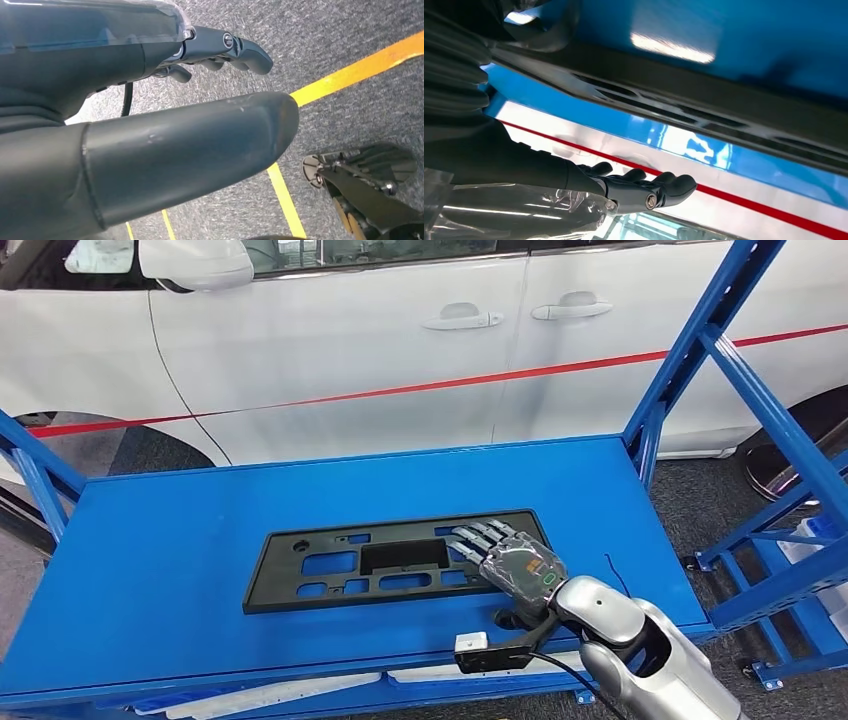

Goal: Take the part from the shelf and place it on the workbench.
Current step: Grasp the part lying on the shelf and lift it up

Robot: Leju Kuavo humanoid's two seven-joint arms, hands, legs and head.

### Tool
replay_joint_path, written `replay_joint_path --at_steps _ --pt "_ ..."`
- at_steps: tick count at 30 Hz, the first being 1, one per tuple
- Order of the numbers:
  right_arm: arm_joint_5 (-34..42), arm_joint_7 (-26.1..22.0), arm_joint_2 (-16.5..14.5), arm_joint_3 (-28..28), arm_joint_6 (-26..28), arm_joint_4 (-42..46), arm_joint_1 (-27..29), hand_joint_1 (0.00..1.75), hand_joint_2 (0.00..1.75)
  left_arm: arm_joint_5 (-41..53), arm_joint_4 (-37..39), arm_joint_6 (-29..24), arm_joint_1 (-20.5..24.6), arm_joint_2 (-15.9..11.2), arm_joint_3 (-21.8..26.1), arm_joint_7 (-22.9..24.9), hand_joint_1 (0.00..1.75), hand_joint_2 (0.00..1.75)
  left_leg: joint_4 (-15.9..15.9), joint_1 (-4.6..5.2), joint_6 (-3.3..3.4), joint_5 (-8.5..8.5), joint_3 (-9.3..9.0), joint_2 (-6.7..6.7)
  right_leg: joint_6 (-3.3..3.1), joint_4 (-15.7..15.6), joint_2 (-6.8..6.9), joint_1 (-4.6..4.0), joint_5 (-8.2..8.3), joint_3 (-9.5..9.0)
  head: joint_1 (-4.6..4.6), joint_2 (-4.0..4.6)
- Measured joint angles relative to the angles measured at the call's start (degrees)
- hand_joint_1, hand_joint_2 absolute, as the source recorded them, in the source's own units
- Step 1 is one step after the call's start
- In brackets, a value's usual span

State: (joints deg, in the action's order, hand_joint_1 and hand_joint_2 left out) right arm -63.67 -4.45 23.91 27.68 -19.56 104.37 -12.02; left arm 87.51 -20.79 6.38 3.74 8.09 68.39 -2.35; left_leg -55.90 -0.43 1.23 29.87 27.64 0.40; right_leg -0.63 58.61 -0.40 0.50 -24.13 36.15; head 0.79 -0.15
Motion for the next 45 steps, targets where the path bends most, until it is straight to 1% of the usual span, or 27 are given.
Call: replay_joint_path --at_steps 5,9,12,20,26,30,34,39,45 --pt "0.19 0.06 1.31 0.22 -0.39 0.00 0.56 0.00 1.75 0.08 0.00 -0.02 -0.01 -0.04 0.13 -0.27 0.00 0.00 0.01 -0.15 -0.74 -0.06 -0.01 -0.02 -0.06 0.03 0.00 -0.13 0.04 -0.08 0.02 0.00" --pt "-0.69 1.04 1.35 1.17 -0.39 -0.01 1.04 0.00 1.75 0.09 0.00 -0.01 0.02 -0.04 0.14 -0.80 0.00 0.00 -0.03 -0.15 -0.81 -0.11 -0.02 -0.02 -0.07 0.03 0.01 -0.12 0.07 -0.15 0.01 0.00" --pt "-1.39 1.82 0.84 2.13 -0.18 -0.04 1.26 0.00 1.75 0.08 0.00 0.02 0.04 -0.04 0.16 -1.11 0.00 0.00 -0.08 -0.15 -0.82 -0.11 -0.03 -0.02 -0.06 0.02 0.02 -0.11 0.08 -0.17 0.00 0.00" --pt "-2.34 2.46 -1.76 3.08 0.44 -0.33 1.27 0.00 1.75 0.05 0.00 0.16 0.15 -0.04 0.41 -1.24 0.00 0.00 -0.11 -0.14 -0.83 -0.07 -0.01 -0.02 -0.04 -0.01 0.02 -0.11 0.07 -0.18 0.01 0.00" --pt "-4.71 2.95 -5.73 3.16 2.16 -1.58 0.98 0.00 1.75 0.03 0.00 0.62 0.27 -0.02 0.86 -1.35 0.00 0.00 -0.11 -0.14 -0.84 -0.06 -0.01 -0.02 -0.04 -0.01 0.02 -0.11 0.08 -0.18 0.01 0.00" --pt "-5.77 3.25 -7.70 3.16 2.67 -2.40 0.68 0.00 1.75 0.03 0.00 0.76 0.28 0.02 1.34 -1.68 0.00 0.00 -0.11 -0.14 -0.85 -0.07 -0.01 -0.02 -0.05 -0.01 0.02 -0.11 0.08 -0.19 0.01 0.00" --pt "-6.81 3.81 -8.96 2.88 3.07 -3.22 0.50 0.00 1.75 0.03 0.00 0.84 0.28 0.04 1.52 -1.89 0.00 0.00 -0.11 -0.14 -0.85 -0.07 -0.01 -0.02 -0.05 -0.01 0.02 -0.11 0.08 -0.19 0.01 0.00" --pt "-9.82 4.21 -10.39 0.88 3.57 -5.35 0.53 0.00 1.75 0.07 0.00 0.90 0.29 0.04 1.56 -2.25 0.00 0.00 -0.13 -0.14 -0.85 -0.07 -0.01 -0.02 -0.04 -0.01 0.02 -0.11 0.08 -0.19 0.01 0.00" --pt "-10.48 4.19 -11.20 -0.55 3.74 -7.20 0.57 0.00 1.75 0.07 0.00 0.98 0.29 0.07 1.57 -2.26 0.00 0.00 -0.15 -0.14 -0.85 -0.06 -0.01 -0.02 -0.04 -0.01 0.02 -0.11 0.08 -0.19 0.01 0.00"
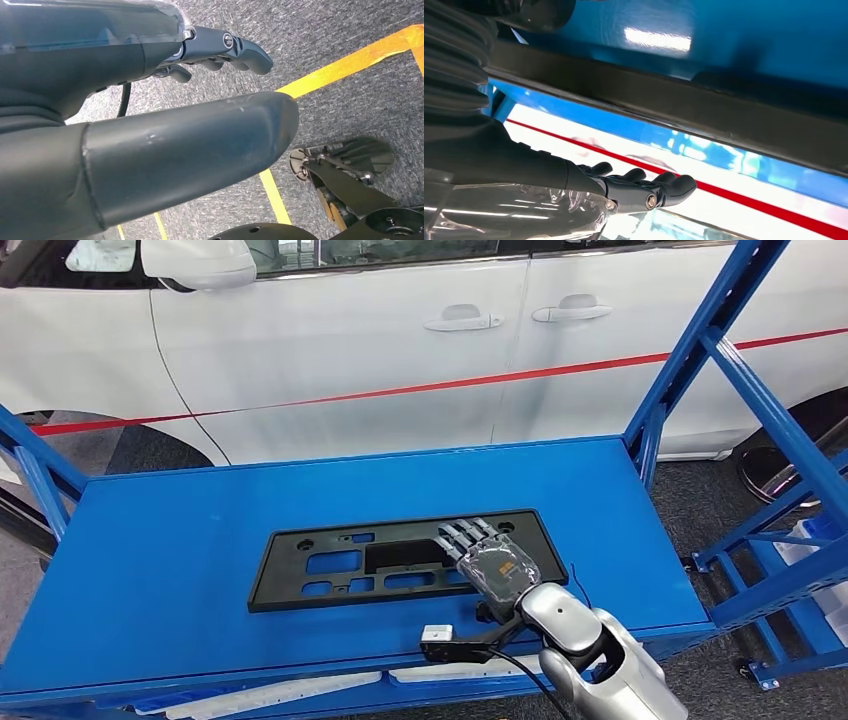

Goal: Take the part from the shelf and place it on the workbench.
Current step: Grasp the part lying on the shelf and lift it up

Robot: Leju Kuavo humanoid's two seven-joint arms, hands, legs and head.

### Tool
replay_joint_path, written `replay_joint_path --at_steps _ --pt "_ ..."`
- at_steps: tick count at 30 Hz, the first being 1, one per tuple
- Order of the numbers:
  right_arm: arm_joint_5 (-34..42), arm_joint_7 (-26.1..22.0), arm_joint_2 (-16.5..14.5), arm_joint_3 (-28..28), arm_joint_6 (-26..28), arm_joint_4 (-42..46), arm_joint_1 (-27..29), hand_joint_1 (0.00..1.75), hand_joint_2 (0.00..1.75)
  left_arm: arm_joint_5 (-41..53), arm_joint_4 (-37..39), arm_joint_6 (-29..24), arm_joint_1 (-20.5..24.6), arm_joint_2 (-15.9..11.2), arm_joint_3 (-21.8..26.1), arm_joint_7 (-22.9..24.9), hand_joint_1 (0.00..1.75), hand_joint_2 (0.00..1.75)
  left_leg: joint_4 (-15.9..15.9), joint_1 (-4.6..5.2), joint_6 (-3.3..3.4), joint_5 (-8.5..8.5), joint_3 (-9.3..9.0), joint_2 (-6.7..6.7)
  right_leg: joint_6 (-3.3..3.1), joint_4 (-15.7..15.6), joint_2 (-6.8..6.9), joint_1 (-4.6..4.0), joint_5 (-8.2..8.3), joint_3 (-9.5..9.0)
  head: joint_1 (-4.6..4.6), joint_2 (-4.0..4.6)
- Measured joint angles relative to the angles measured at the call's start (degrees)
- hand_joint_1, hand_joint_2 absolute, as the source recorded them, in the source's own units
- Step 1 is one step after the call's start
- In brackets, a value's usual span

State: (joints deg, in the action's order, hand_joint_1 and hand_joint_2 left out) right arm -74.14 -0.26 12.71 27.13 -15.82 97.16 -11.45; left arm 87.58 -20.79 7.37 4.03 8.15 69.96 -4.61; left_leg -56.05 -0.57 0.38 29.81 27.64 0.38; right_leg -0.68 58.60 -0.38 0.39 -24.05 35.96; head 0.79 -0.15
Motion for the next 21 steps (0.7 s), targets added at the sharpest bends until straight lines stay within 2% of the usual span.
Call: replay_joint_path --at_steps 13,14,17,18,21 --pt "-2.66 0.66 -0.90 -2.26 -0.51 -1.80 0.33 0.00 1.75 0.17 0.00 0.00 0.03 0.00 0.01 -0.21 0.00 0.00 0.00 0.00 0.00 0.00 -0.04 0.00 0.00 0.00 0.00 -0.01 0.00 -0.04 0.00 0.00" --pt "-3.19 0.72 -1.01 -2.90 -0.50 -2.16 0.38 0.13 1.75 0.24 0.00 0.00 0.04 0.00 0.02 -0.27 0.00 0.00 -0.01 0.00 0.00 0.00 -0.06 0.00 0.00 0.00 0.00 -0.01 0.00 -0.06 0.00 0.00" --pt "-4.37 0.69 -1.38 -5.17 -0.62 -3.47 0.45 1.26 1.75 0.45 0.00 0.00 0.07 0.00 0.02 -0.48 0.00 0.00 -0.01 0.00 -0.01 0.01 -0.12 0.00 0.00 -0.01 0.00 -0.01 0.00 -0.13 0.00 0.00" --pt "-4.61 0.69 -1.47 -5.82 -0.66 -3.88 0.48 1.54 1.75 0.49 0.00 0.00 0.09 0.00 0.02 -0.54 0.00 0.00 -0.01 0.00 -0.01 0.01 -0.13 0.00 0.00 -0.01 0.00 -0.01 0.00 -0.15 0.00 0.00" --pt "-5.07 0.46 -1.78 -7.63 -0.67 -5.04 0.74 1.70 1.75 0.50 0.00 -0.01 0.13 0.00 0.02 -0.62 0.00 0.00 -0.01 0.00 -0.01 0.03 -0.19 0.00 0.00 -0.02 0.00 -0.01 0.00 -0.21 0.01 0.00"
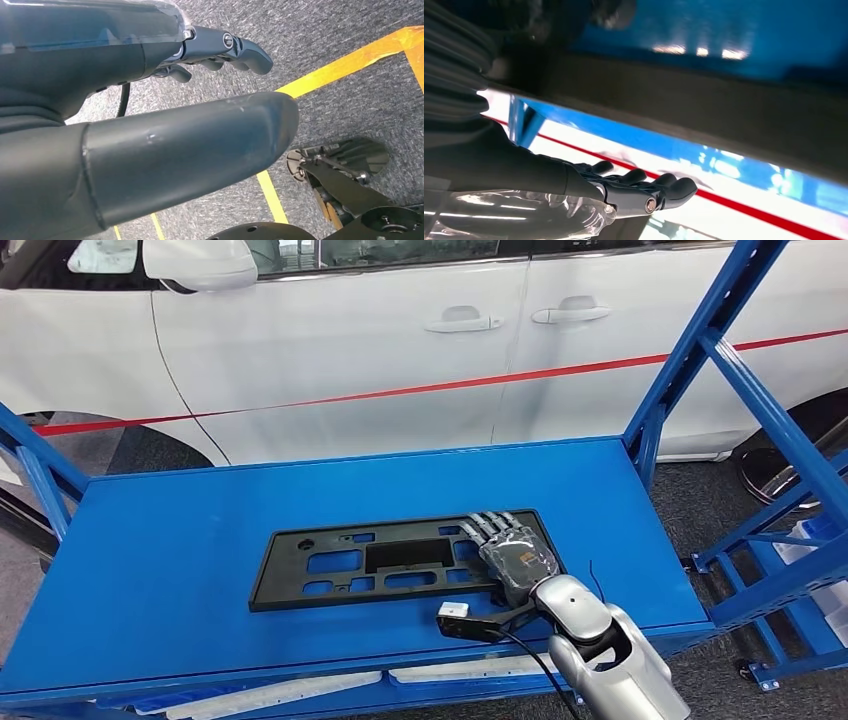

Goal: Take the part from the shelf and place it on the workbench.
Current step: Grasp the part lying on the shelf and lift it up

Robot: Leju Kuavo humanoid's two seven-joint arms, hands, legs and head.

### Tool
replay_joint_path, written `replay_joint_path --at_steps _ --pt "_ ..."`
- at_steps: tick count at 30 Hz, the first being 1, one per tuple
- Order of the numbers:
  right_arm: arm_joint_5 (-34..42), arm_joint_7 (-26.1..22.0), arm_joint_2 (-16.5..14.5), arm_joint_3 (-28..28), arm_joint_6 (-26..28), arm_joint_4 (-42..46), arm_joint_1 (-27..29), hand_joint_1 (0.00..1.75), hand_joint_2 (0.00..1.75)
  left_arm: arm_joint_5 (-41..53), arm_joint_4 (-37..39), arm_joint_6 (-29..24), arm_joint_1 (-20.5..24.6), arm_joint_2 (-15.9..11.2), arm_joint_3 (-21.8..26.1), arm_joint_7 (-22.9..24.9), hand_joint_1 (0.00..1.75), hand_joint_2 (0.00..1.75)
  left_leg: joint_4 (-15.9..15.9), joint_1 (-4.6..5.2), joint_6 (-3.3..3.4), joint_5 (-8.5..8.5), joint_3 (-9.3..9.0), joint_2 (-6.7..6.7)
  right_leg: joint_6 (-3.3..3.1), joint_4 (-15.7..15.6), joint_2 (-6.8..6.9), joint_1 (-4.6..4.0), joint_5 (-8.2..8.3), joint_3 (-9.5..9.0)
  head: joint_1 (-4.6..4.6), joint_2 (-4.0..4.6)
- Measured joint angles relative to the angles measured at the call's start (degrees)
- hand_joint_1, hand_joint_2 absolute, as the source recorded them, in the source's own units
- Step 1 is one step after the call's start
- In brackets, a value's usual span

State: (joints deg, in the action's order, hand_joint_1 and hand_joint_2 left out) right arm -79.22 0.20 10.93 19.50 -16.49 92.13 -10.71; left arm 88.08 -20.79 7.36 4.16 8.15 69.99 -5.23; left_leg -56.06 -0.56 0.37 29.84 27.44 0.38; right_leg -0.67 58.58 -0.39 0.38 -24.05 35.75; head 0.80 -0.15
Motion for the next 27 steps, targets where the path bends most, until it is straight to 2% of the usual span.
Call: replay_joint_path --at_steps 10,27 --pt "-0.47 -1.15 -1.49 -3.79 -0.40 -1.35 0.59 1.75 1.75 -0.06 0.00 -0.23 0.14 0.00 0.05 -0.01 0.00 0.00 -0.01 0.00 0.01 0.02 -0.17 -0.01 0.02 -0.01 0.01 -0.01 -0.02 -0.18 -0.01 0.00" --pt "-0.71 -1.94 -2.52 -4.52 -0.44 -1.35 -0.03 1.75 1.75 -0.07 0.00 -0.50 0.19 0.00 0.09 0.01 0.00 0.00 -0.01 0.01 0.03 0.11 -0.54 0.00 0.07 -0.05 0.04 -0.01 -0.06 -0.62 0.00 0.00"
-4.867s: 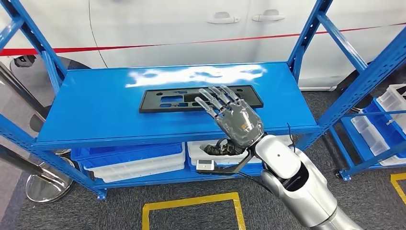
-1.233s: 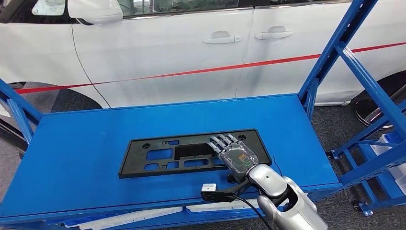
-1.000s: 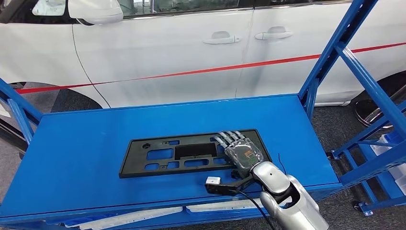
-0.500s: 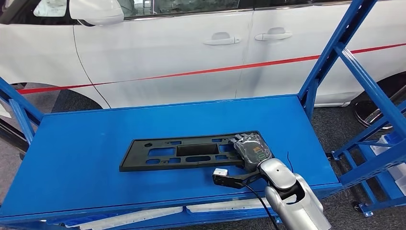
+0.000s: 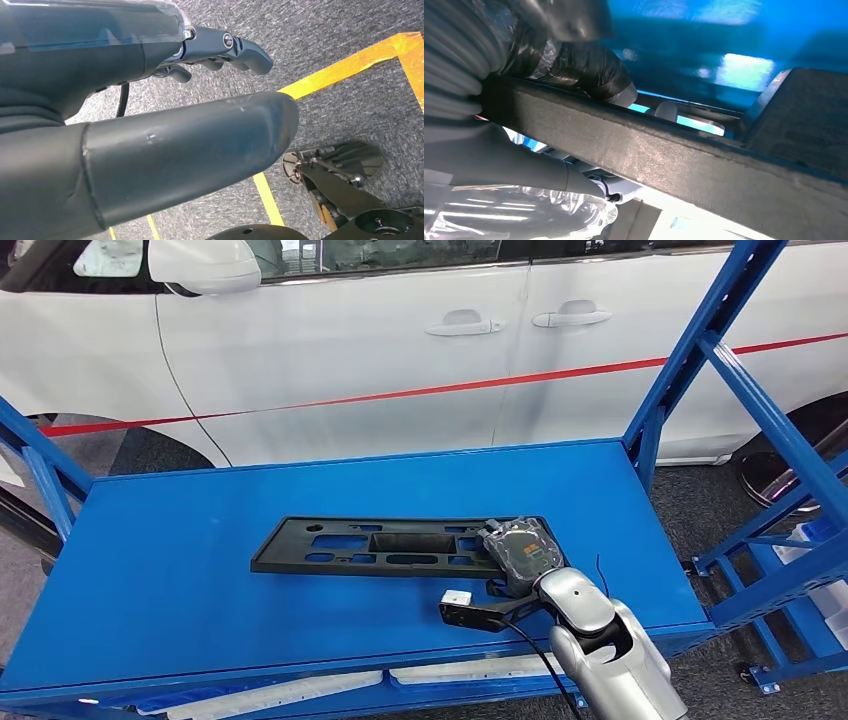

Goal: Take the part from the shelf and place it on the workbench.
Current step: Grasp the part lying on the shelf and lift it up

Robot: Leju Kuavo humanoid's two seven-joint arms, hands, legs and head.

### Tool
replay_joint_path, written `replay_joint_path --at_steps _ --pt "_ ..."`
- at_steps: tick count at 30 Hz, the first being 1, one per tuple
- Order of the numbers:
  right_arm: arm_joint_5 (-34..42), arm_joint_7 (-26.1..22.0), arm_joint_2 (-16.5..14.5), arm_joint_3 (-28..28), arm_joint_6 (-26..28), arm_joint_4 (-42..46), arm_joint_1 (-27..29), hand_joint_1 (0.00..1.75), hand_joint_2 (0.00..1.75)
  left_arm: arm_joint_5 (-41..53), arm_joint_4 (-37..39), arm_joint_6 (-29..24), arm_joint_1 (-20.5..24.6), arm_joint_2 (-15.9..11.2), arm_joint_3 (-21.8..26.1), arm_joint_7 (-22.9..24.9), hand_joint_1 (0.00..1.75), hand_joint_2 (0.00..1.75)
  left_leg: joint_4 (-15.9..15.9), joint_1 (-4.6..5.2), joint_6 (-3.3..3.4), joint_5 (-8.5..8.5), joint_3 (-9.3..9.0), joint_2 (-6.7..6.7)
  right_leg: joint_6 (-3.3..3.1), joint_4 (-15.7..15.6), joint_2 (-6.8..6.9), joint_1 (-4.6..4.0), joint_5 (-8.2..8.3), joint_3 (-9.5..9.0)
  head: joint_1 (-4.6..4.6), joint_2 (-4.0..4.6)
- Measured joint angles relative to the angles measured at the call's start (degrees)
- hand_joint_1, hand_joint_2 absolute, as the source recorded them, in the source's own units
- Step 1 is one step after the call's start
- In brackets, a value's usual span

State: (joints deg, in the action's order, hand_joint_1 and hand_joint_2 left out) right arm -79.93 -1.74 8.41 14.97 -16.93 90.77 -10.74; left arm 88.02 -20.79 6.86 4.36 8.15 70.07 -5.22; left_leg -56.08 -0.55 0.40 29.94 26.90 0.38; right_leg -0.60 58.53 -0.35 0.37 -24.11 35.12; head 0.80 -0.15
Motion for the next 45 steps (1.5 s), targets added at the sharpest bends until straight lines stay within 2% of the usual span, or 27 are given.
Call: replay_joint_path --at_steps 13,17,24,29,36,41,45 --pt "-0.07 -0.09 -0.37 -0.30 -0.03 -0.01 -0.03 1.75 1.75 0.00 0.00 -0.25 0.01 0.00 0.00 -0.01 0.00 0.00 0.00 0.00 0.01 0.01 -0.02 0.00 0.00 -0.04 0.00 0.00 0.00 -0.03 -0.01 0.00" --pt "-0.07 -0.16 -0.49 -0.56 -0.01 0.01 0.06 1.75 1.75 -0.71 -0.03 -0.67 0.02 0.00 0.16 -0.45 0.00 1.75 0.00 0.00 0.01 0.01 -0.03 0.00 0.00 -0.04 0.00 -0.01 0.00 -0.04 -0.01 0.00" --pt "0.17 -0.56 -0.81 -1.10 0.46 0.76 0.83 1.75 1.75 -1.44 -0.68 -1.78 0.03 0.01 0.83 -0.26 0.00 1.75 0.00 0.00 0.01 0.01 -0.07 0.00 0.03 -0.07 0.00 -0.02 -0.02 -0.09 0.00 0.00" --pt "0.36 -0.76 -1.22 -1.43 4.16 3.50 2.10 1.75 1.75 -2.15 -1.18 -0.93 -0.01 0.12 1.44 1.34 0.00 1.75 0.00 -0.01 0.01 0.02 0.01 0.00 0.06 -0.06 0.00 -0.01 -0.04 -0.03 0.00 0.00" --pt "0.51 -0.98 -1.84 -1.56 5.43 7.95 2.89 1.75 1.75 -2.20 -1.90 -0.84 -0.03 0.66 1.70 1.64 0.00 1.75 0.00 -0.01 0.03 0.05 0.13 -0.01 0.06 -0.06 -0.02 -0.01 -0.05 0.12 -0.01 0.00" --pt "0.92 -2.22 -1.99 -1.62 9.89 11.48 2.95 1.75 1.75 -2.19 -2.60 -0.91 -0.07 1.05 1.88 1.52 0.00 1.75 0.00 -0.01 0.04 0.06 0.20 -0.01 0.07 -0.05 -0.02 0.00 -0.05 0.19 -0.01 0.00" --pt "-2.24 -3.21 -1.83 -1.61 17.97 16.20 3.00 1.75 1.75 -1.74 -3.34 -0.99 -0.23 1.52 2.01 0.71 0.00 1.75 -0.01 -0.01 0.05 0.07 0.21 -0.01 0.10 -0.06 -0.02 -0.01 -0.08 0.21 -0.01 0.00"
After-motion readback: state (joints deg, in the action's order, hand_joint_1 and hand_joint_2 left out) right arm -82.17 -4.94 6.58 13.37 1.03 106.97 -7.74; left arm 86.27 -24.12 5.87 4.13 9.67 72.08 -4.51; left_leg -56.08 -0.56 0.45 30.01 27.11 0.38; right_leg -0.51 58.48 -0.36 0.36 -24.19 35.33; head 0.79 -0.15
